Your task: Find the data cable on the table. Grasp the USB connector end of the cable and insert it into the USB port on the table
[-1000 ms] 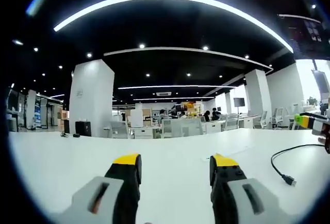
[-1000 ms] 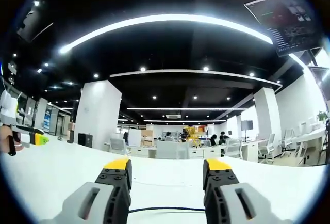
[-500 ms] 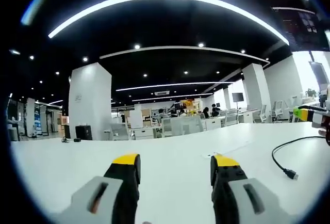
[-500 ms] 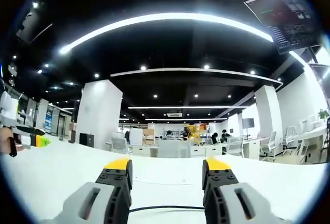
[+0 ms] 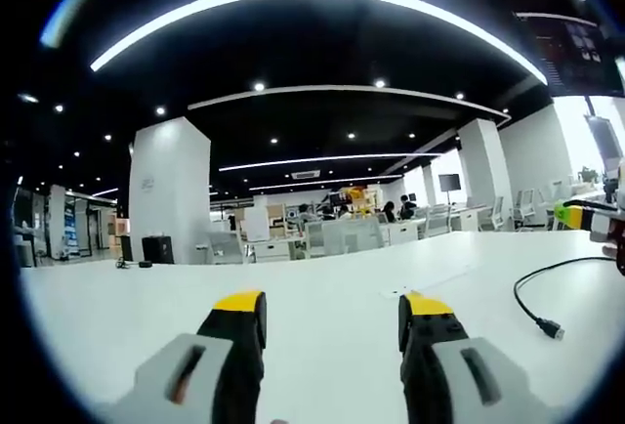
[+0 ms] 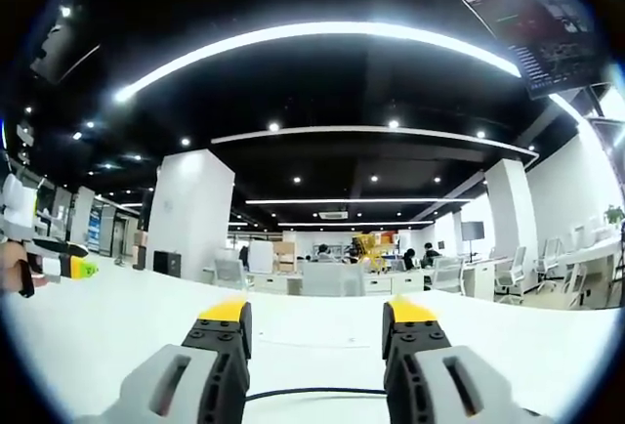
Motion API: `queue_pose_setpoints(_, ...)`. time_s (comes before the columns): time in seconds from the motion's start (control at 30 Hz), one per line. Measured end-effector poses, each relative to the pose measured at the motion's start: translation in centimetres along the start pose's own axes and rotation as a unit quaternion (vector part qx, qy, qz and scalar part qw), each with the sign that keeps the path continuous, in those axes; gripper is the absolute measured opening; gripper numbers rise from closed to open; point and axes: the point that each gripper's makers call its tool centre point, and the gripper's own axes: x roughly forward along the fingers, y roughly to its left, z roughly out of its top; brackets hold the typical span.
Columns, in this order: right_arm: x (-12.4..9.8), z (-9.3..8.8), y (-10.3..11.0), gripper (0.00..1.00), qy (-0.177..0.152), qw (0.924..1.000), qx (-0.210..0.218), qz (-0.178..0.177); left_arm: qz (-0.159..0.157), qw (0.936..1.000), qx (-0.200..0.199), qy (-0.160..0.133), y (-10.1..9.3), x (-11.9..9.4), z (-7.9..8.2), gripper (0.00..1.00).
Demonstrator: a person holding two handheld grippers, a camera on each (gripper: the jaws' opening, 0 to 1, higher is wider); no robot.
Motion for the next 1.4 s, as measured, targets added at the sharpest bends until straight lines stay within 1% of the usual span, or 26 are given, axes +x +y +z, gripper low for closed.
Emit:
queue_pose_setpoints(0.37,0.1,-0.1,0.0,0.54,0.003,1.0000,0.001,0.001,-0.001,1.0000,-0.003,0.000,0.0,0.0,0.0,0.55)
queue_pose_setpoints(0.63,0.2,-0.4,0.1,0.54,0.009,0.9999,0.002,0.005,-0.003,1.0000,0.002,0.007,-0.2,0.1,-0.3,0.55)
queue_pose_setpoints(0.67,0.2,-0.5,0.2,0.54,0.011,0.9999,0.003,0.006,-0.004,1.0000,0.001,0.006,-0.2,0.1,-0.3,0.55)
queue_pose_setpoints(0.77,0.2,-0.7,0.3,0.54,0.014,0.9999,0.003,0.008,-0.006,0.9999,-0.011,-0.008,-0.3,0.0,0.3,0.55)
queue_pose_setpoints(0.87,0.3,-1.0,0.5,0.54,0.022,0.9997,0.005,0.013,-0.002,1.0000,-0.005,-0.005,-0.1,0.0,0.2,0.55)
queue_pose_setpoints(0.93,0.4,-1.4,0.7,0.54,0.030,0.9994,0.009,0.017,-0.002,1.0000,-0.006,-0.004,-0.1,0.0,0.1,0.55)
queue_pose_setpoints(1.0,0.6,-2.0,1.1,0.53,0.046,0.9984,0.017,0.027,-0.003,1.0000,-0.007,-0.003,-0.2,0.0,0.0,0.55)
queue_pose_setpoints(1.07,0.7,-2.5,1.4,0.50,0.056,0.9976,0.024,0.032,-0.004,1.0000,-0.004,-0.002,-0.3,0.0,0.1,0.55)
queue_pose_setpoints(1.17,1.0,-3.8,2.1,0.48,0.084,0.9945,0.037,0.050,-0.009,1.0000,-0.001,-0.001,-0.6,0.0,0.0,0.55)
queue_pose_setpoints(1.23,1.1,-4.9,2.8,0.45,0.109,0.9908,0.048,0.065,-0.010,0.9999,0.004,0.002,-0.7,0.1,0.0,0.55)
queue_pose_setpoints(1.27,1.2,-5.2,2.8,0.44,0.115,0.9898,0.052,0.066,-0.010,0.9999,0.006,0.003,-0.8,0.1,-0.1,0.55)
queue_pose_setpoints(1.3,1.2,-5.8,3.1,0.44,0.128,0.9873,0.060,0.073,-0.011,0.9999,0.006,0.004,-0.8,0.1,-0.1,0.55)
queue_pose_setpoints(1.4,1.6,-6.8,3.6,0.43,0.154,0.9812,0.081,0.084,-0.015,0.9998,0.007,0.008,-1.0,0.1,-0.2,0.55)
